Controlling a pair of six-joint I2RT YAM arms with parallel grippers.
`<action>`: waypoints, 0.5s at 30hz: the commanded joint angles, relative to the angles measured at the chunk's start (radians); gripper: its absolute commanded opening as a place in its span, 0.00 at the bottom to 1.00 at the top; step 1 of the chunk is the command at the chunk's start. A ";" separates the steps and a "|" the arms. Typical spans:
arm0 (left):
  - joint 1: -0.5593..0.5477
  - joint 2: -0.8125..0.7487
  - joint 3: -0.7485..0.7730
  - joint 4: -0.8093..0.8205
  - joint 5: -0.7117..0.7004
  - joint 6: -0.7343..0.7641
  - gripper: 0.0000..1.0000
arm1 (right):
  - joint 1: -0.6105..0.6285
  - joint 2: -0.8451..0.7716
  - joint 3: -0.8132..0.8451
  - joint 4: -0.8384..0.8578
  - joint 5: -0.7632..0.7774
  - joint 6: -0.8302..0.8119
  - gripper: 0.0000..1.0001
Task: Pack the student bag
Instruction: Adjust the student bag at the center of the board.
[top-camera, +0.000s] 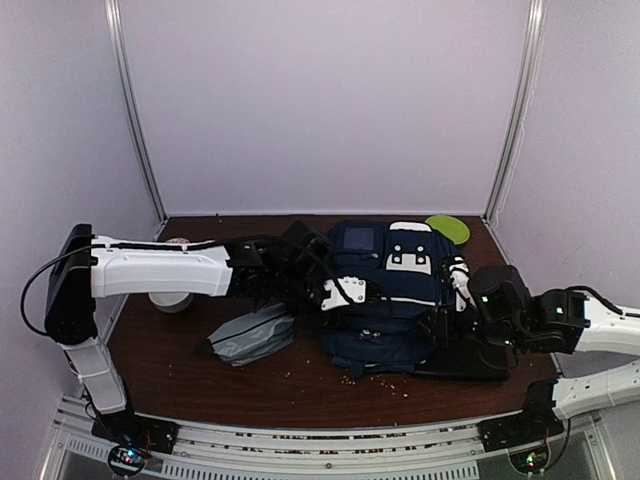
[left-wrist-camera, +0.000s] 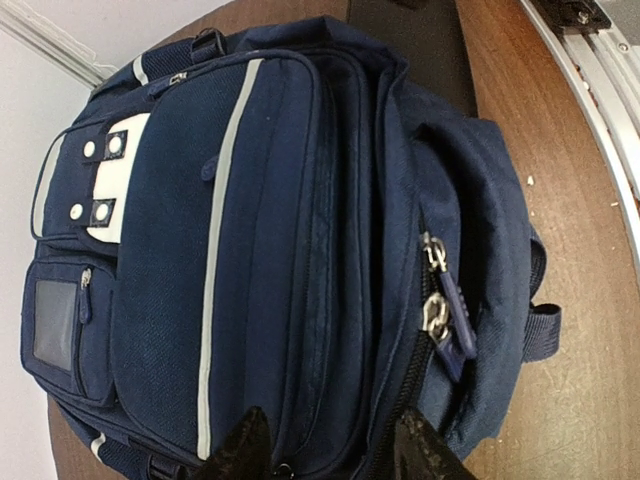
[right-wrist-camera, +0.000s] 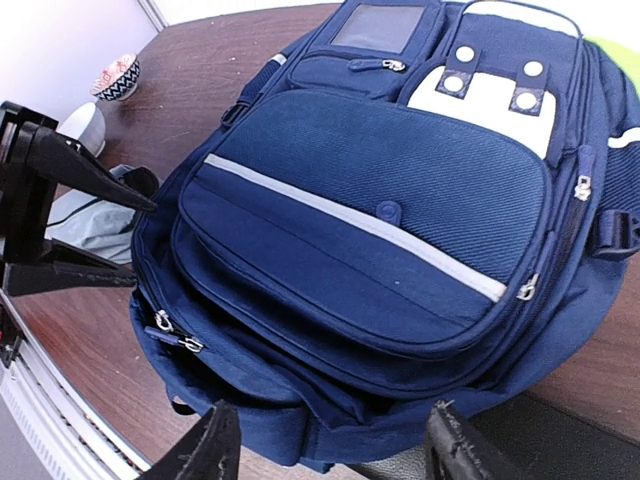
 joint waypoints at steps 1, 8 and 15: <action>0.008 0.025 0.057 -0.016 -0.011 0.066 0.74 | -0.005 -0.045 0.009 -0.042 0.076 0.084 0.67; 0.008 0.065 0.078 -0.025 0.006 0.065 0.65 | -0.033 -0.079 -0.028 -0.021 0.133 0.268 0.71; 0.136 -0.015 0.081 0.088 0.073 -0.188 0.65 | -0.219 -0.106 -0.094 0.014 0.074 0.399 0.73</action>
